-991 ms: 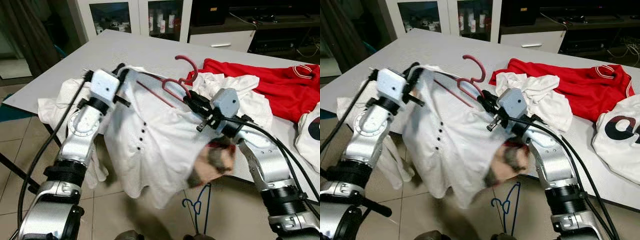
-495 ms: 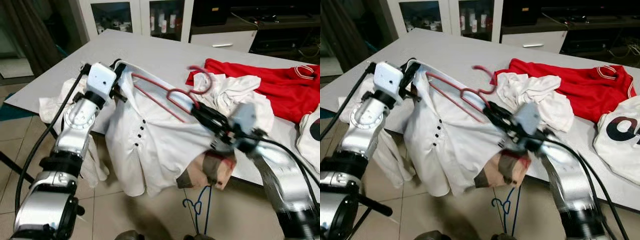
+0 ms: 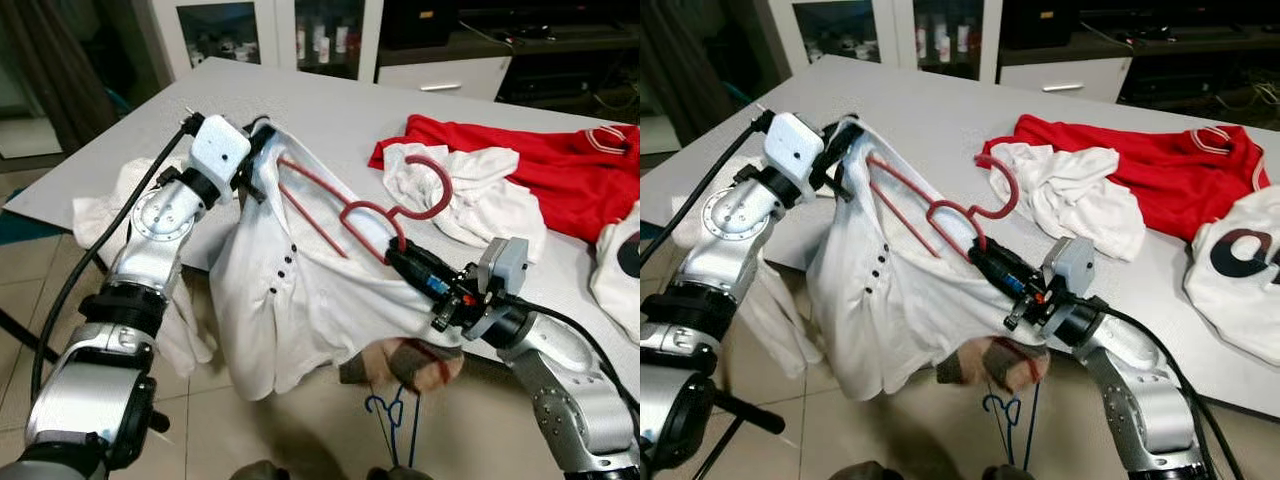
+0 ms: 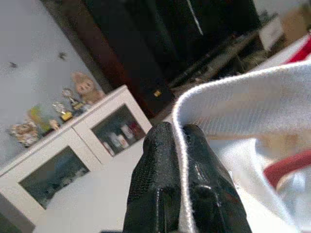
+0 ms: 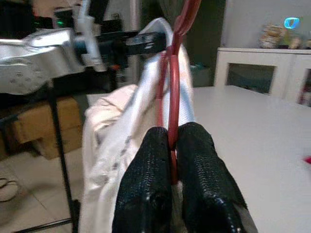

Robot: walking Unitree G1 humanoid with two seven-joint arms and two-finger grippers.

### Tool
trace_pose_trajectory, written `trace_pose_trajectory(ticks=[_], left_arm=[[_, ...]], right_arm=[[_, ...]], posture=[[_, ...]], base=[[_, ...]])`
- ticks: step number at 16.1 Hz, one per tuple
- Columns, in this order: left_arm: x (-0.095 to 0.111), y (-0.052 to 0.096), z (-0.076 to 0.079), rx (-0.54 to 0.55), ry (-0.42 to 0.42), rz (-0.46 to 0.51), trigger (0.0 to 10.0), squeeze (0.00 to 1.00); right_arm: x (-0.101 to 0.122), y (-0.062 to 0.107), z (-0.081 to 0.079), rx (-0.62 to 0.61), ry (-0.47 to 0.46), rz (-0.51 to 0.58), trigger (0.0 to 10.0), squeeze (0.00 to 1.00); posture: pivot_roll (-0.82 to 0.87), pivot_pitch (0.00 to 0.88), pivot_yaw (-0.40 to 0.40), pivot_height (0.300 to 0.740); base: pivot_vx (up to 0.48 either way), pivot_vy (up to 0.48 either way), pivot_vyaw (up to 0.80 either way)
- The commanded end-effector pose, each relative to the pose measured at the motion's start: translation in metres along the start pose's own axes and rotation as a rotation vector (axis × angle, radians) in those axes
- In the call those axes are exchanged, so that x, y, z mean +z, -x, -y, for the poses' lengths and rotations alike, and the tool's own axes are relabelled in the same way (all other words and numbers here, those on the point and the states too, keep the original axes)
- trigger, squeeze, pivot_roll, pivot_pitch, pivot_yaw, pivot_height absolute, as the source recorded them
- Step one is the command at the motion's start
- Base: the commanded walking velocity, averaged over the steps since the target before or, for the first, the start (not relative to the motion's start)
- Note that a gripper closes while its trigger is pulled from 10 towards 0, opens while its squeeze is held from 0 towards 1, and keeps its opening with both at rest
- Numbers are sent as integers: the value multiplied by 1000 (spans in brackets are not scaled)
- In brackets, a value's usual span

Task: Hang hanger

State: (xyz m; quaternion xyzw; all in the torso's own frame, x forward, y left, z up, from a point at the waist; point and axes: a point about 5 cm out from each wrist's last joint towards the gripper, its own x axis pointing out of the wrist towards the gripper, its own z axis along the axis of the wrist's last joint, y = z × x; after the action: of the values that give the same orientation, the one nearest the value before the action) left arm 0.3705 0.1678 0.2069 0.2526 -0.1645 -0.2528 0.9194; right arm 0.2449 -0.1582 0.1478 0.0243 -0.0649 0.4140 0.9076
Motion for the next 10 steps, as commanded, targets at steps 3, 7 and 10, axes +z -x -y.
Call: trace_pose_trajectory(ticks=[3,7,10], left_arm=[[-3,8,-23,29,-33,-56,0,0],[-12,15,-33,-6,-66,-117,0,0],[-15,18,-33,-25,-75,-137,0,0]], right_arm=[[-10,15,5,-55,-16,-65,10000,0],[-6,28,9,-38,-86,-15,10000,0],[-10,39,6,54,-111,-80,10000,0]], posture=[[-62,0,51,740],[-54,0,50,740],[-58,0,53,740]], base=[[0,0,0],[0,0,0],[0,0,0]])
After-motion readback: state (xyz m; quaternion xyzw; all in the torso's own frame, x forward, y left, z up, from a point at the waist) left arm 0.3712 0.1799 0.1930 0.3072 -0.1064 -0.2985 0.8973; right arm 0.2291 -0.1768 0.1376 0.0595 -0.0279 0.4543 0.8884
